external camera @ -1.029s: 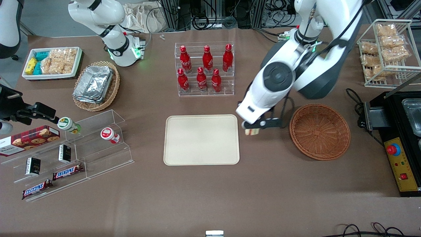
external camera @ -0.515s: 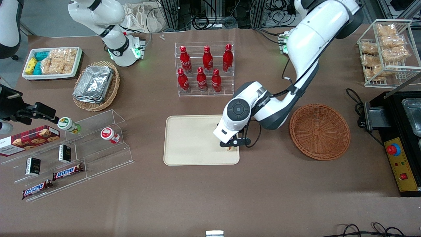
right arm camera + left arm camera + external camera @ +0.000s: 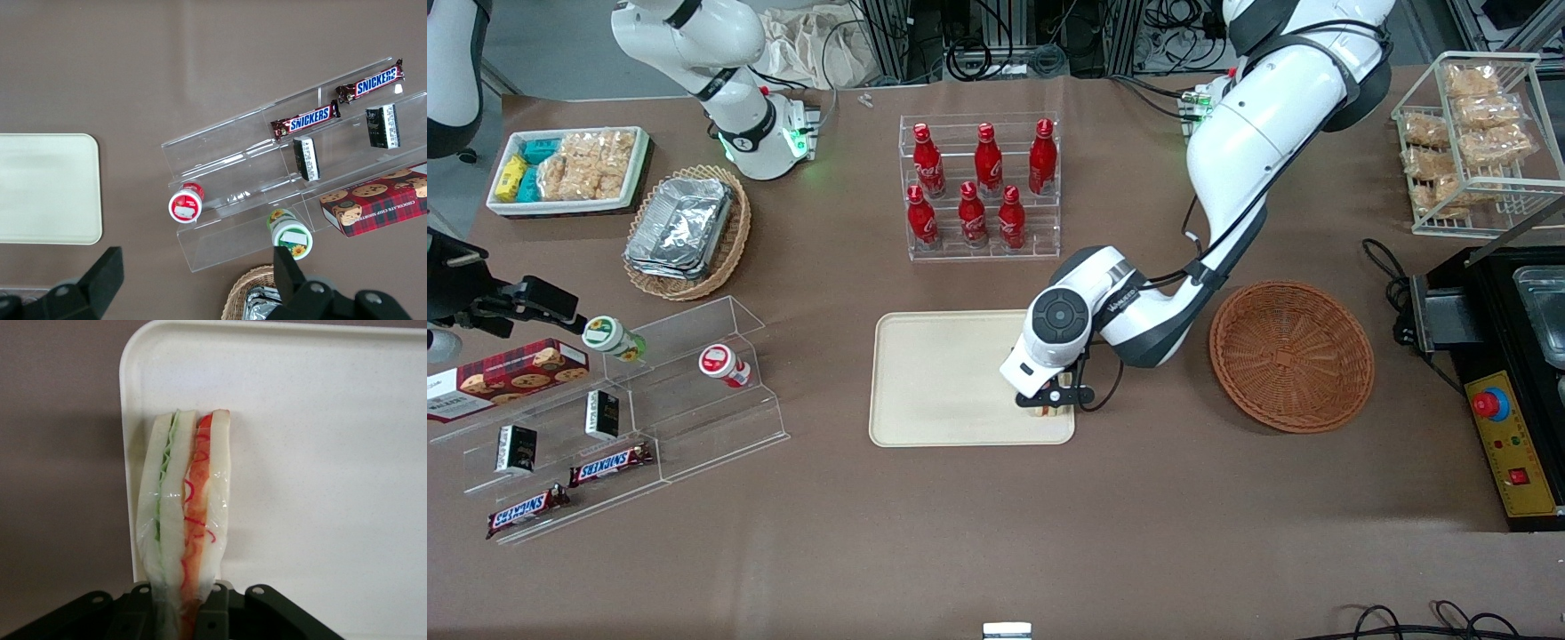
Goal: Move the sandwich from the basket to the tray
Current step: 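Lower the sandwich onto the tray and open the left gripper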
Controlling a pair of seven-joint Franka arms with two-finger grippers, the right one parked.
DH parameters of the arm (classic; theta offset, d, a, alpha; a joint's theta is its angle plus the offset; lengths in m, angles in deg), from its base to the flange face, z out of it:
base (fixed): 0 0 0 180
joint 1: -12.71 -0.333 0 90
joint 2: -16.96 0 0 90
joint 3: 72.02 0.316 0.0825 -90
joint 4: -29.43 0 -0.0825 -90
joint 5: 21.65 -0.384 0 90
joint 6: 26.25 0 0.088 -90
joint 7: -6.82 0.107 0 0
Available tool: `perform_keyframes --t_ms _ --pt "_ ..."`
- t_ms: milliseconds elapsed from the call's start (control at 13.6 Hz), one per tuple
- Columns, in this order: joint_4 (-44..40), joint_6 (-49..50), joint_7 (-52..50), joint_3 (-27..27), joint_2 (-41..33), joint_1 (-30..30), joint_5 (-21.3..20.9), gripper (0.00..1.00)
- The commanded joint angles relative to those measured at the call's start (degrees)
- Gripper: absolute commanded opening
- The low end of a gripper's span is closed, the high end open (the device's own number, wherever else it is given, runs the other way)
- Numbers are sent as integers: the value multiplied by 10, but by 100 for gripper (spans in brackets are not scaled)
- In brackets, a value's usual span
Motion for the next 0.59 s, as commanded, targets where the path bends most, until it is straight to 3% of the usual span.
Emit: perform_keyframes --t_ms 0,74,147,294,515 --pt "-21 -1 -14 1 12 10 -13 43" --pt "-21 -1 -15 2 13 10 -14 91" --pt "-21 -2 -14 2 13 11 -20 100" --pt "-21 -2 -13 2 13 12 -47 100" --pt "-21 -2 -13 2 10 11 -49 100"
